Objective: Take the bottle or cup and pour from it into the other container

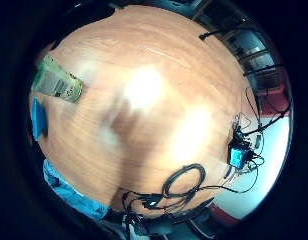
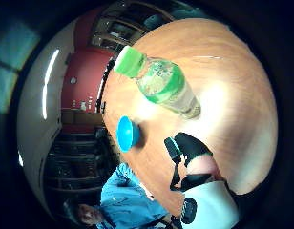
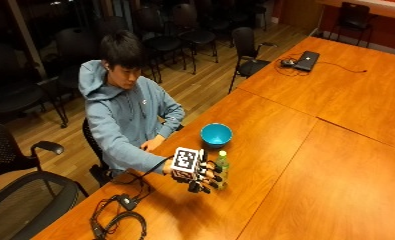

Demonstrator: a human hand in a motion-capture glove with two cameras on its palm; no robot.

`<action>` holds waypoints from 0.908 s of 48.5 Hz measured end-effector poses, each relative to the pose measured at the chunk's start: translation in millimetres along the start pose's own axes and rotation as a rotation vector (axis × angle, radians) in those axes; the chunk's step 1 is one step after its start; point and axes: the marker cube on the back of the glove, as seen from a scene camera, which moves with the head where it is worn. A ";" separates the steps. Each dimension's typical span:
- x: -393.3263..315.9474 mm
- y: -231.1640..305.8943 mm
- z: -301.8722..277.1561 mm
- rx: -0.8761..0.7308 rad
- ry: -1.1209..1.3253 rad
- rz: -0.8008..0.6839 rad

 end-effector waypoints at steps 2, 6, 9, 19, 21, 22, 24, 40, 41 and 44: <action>-0.9 -1.4 3.6 -0.007 -0.026 -0.011; -4.9 -13.1 9.4 0.035 -0.132 -0.029; -6.8 -21.4 12.2 0.066 -0.217 -0.047; -6.8 -9.0 37.1 -0.126 -0.383 -0.126; -15.3 -33.9 41.5 0.031 -0.457 -0.104; -17.7 -40.5 43.2 0.068 -0.482 -0.100; -19.8 -46.1 47.0 0.090 -0.517 -0.103; -38.4 -67.8 71.4 0.215 -0.877 -0.142; -39.6 -69.1 73.3 0.225 -0.897 -0.143; -43.9 -72.8 80.7 0.244 -0.953 -0.137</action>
